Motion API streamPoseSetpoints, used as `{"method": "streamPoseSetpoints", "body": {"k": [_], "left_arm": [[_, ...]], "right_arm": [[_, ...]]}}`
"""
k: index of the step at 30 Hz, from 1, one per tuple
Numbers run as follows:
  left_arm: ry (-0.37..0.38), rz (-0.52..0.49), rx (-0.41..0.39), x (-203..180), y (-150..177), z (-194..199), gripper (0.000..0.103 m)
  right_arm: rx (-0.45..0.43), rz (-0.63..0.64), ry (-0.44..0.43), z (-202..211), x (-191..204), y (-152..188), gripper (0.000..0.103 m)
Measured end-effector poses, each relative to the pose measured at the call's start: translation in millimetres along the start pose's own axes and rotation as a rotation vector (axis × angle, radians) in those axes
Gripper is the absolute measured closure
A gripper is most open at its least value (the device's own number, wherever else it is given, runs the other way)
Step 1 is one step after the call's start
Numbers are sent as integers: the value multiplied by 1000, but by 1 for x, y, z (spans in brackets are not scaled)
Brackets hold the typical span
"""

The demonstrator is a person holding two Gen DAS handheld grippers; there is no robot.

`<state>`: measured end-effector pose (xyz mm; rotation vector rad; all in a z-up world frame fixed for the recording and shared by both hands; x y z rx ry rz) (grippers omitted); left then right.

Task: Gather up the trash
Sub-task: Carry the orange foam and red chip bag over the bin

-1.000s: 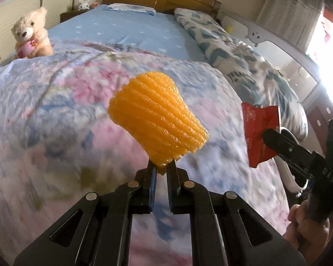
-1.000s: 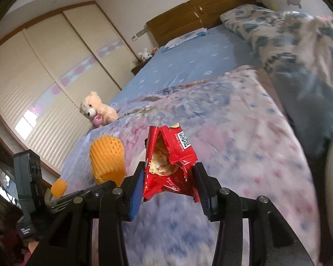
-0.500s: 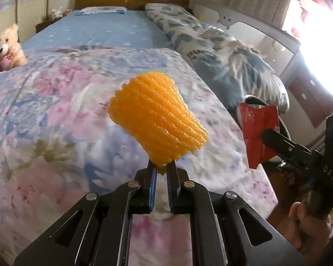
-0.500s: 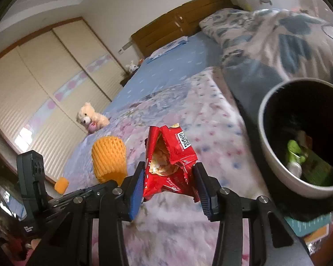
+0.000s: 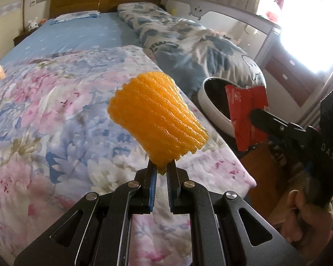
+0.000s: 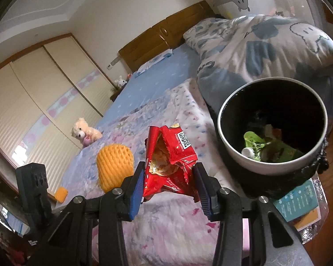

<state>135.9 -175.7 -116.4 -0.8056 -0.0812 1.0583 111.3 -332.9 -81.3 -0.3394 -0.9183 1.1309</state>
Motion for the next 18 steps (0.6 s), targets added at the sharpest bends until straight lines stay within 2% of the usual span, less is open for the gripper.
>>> {"method": "streamPoseSetpoints", "body": {"k": [9, 18], "left_arm": [[-1, -30, 33, -14, -1, -12, 96], [32, -59, 74, -35, -1, -30, 96]], "right_arm": [[-34, -21, 14, 17, -19, -4, 59], [-55, -62, 37, 25, -49, -12, 59]]}}
Point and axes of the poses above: each gripper's, at about its wrist camera, not at the fingertips, and z roughly against the way its jaws point, x to its left, y to its underside, the point moved 7 cm from there along -z, roughly the way its jaws point, and after that the axes turned 6 degrees about y, right-handed, at the moved point
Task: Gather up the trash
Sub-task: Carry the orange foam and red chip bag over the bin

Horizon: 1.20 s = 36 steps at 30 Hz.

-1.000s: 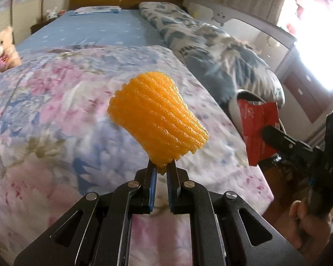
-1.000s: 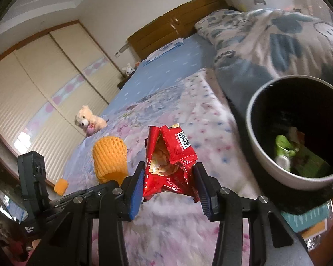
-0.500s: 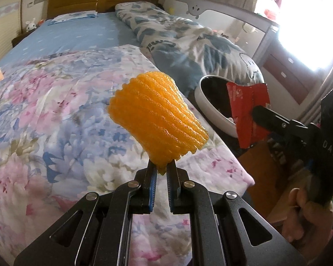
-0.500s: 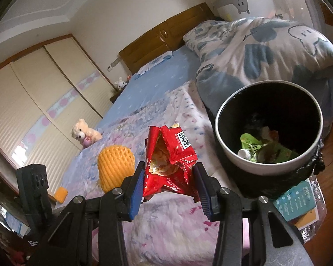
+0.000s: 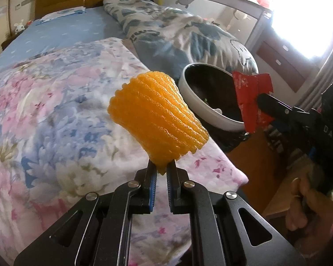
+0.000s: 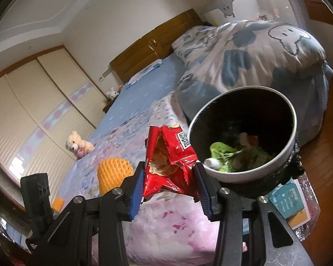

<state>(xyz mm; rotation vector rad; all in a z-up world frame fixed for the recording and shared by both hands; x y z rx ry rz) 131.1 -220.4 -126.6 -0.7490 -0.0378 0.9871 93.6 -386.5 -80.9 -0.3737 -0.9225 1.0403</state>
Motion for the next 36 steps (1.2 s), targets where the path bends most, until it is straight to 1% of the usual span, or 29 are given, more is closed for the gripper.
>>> {"method": "streamPoseSetpoints", "body": {"k": [8, 21, 28, 36], "left_arm": [[32, -45, 9, -28, -15, -13, 96], [63, -97, 18, -65, -46, -34, 96], [65, -115, 41, -77, -59, -50, 96], [67, -107, 60, -84, -70, -68, 96]], "right_arm": [[-14, -30, 16, 5, -21, -9, 59], [-37, -49, 80, 9, -56, -30, 59], [-36, -46, 110, 7, -70, -45, 59], [-23, -44, 130, -2, -83, -55, 58]]}}
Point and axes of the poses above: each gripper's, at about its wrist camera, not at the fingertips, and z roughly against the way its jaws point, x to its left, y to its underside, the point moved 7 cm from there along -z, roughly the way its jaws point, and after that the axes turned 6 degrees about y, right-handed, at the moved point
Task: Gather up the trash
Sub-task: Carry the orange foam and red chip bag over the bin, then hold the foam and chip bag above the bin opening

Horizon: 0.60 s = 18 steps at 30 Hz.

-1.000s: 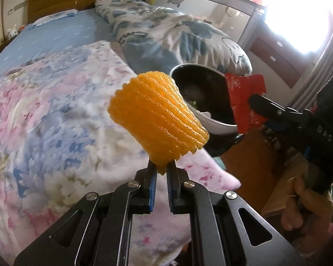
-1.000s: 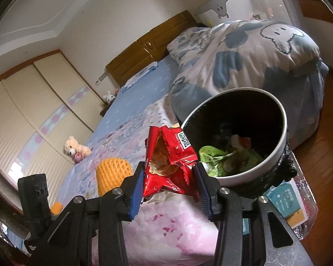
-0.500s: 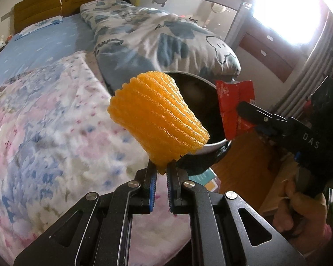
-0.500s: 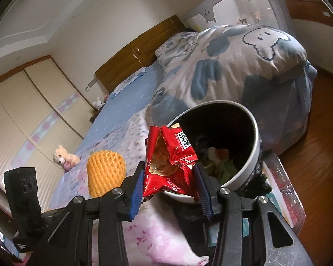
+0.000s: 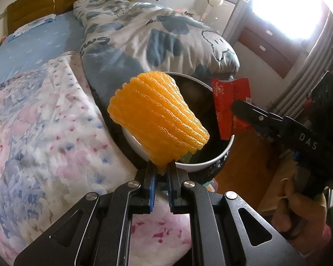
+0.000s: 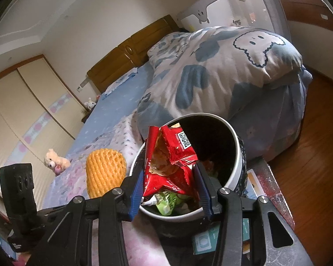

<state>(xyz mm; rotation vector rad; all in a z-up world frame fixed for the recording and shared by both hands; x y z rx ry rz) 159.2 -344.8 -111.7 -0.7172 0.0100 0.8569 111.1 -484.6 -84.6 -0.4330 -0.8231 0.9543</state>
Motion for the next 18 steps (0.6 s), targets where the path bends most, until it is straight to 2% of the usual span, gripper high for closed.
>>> {"method": "streamPoseSetpoints", "body": {"k": [18], "left_arm": [[-10, -9, 19, -5, -10, -17, 95]], "right_arm": [[36, 5, 16, -22, -10, -8, 57]]}}
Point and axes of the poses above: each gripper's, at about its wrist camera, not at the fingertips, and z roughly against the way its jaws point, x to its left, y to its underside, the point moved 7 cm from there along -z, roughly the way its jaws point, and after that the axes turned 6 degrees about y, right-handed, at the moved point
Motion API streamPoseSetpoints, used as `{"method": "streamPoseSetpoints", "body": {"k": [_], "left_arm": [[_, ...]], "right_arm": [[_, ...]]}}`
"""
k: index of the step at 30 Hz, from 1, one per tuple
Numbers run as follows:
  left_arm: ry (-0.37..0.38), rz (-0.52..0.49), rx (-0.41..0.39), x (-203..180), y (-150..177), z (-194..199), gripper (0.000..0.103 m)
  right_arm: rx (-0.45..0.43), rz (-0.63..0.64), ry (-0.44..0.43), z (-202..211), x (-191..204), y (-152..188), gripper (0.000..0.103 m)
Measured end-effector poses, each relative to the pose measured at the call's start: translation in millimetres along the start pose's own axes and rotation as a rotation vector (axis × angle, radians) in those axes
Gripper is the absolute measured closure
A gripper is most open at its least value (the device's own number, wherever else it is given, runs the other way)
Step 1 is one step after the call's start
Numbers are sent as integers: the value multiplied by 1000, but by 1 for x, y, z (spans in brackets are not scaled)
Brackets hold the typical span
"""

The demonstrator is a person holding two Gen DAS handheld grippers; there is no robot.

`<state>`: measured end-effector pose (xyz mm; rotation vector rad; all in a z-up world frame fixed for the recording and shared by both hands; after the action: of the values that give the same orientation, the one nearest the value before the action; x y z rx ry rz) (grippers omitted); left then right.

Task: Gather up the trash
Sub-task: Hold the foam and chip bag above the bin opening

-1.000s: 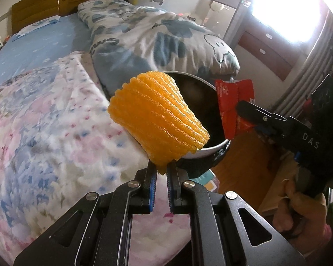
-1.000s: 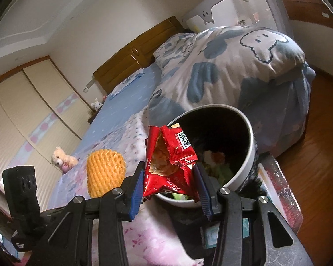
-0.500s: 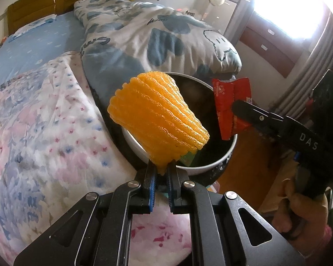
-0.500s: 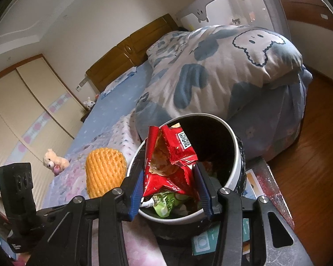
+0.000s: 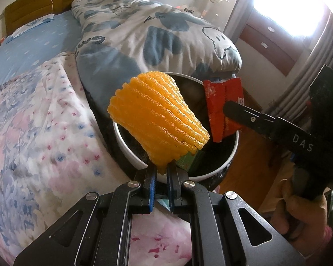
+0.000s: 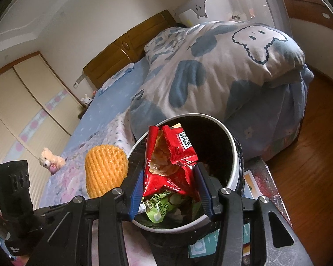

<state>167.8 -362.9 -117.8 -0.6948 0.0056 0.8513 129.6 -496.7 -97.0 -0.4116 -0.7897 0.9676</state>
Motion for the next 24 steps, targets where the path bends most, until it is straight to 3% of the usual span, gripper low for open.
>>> {"method": "streamPoseSetpoints", "body": {"k": [24], "left_arm": [[-15, -1, 12, 3, -3, -8, 95]], "right_arm": [[25, 8, 9, -13, -1, -2, 56]]}}
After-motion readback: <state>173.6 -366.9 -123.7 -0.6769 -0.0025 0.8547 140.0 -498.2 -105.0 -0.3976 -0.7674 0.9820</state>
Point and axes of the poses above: each gripper's, at about its wrist camera, not at the fingertips, and z roughly against the way its jaws point, x to its left, y to its underside, the point moved 7 cm from there along -z, roughly the way its jaws point, and after that the axes turned 6 degrees about y, right-handed, at the moved point
